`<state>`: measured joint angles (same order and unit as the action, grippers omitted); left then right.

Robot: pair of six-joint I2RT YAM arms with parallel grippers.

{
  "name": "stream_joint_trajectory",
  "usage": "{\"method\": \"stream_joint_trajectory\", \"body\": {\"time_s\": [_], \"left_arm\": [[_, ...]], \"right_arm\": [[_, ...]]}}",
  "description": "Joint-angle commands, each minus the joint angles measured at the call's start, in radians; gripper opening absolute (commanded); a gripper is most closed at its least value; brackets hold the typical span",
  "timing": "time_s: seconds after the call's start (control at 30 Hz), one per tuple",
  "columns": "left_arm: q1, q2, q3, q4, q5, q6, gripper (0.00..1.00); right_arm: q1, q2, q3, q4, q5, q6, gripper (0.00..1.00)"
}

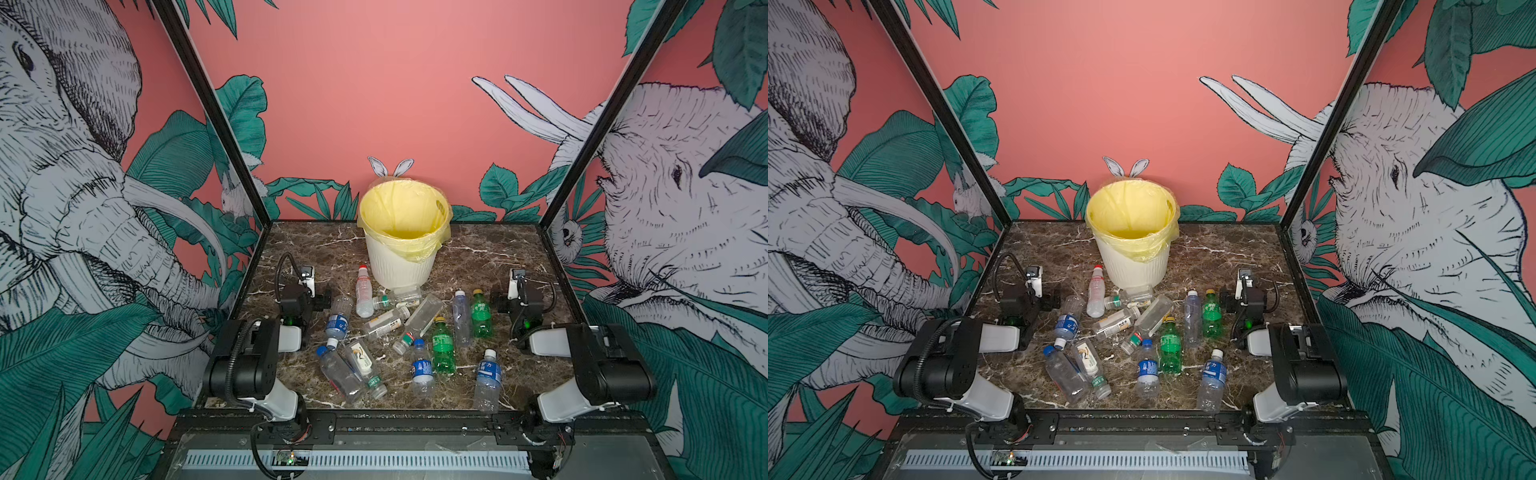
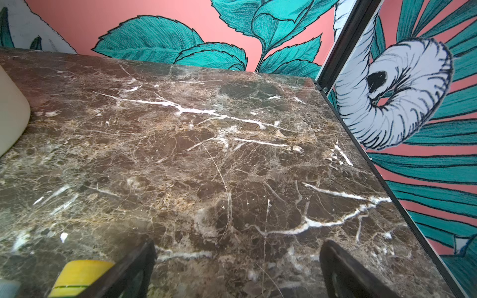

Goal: Throw the plastic bottles in the bin
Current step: Pick up the plastic bottle from the bottom-right of the table.

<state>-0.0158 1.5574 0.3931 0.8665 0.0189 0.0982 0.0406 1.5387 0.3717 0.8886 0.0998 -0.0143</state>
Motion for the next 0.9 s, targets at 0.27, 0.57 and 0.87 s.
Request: {"method": "stream_joint_trajectory", "body": {"time_s": [0.27, 0.57, 0.87], "left_arm": [[0.002, -0.001, 0.017, 0.010, 0.011, 0.009, 1.00], [0.002, 0.000, 0.019, 0.009, 0.010, 0.008, 1.00], [0.003, -0.002, 0.016, 0.012, 0.010, 0.008, 1.00]], "right_arm": [[-0.004, 0.009, 0.019, 0.020, 0.019, 0.010, 0.99], [-0.004, 0.009, 0.020, 0.018, 0.020, 0.011, 0.99], [-0.004, 0.005, -0.016, 0.087, 0.087, 0.038, 0.99]]}}
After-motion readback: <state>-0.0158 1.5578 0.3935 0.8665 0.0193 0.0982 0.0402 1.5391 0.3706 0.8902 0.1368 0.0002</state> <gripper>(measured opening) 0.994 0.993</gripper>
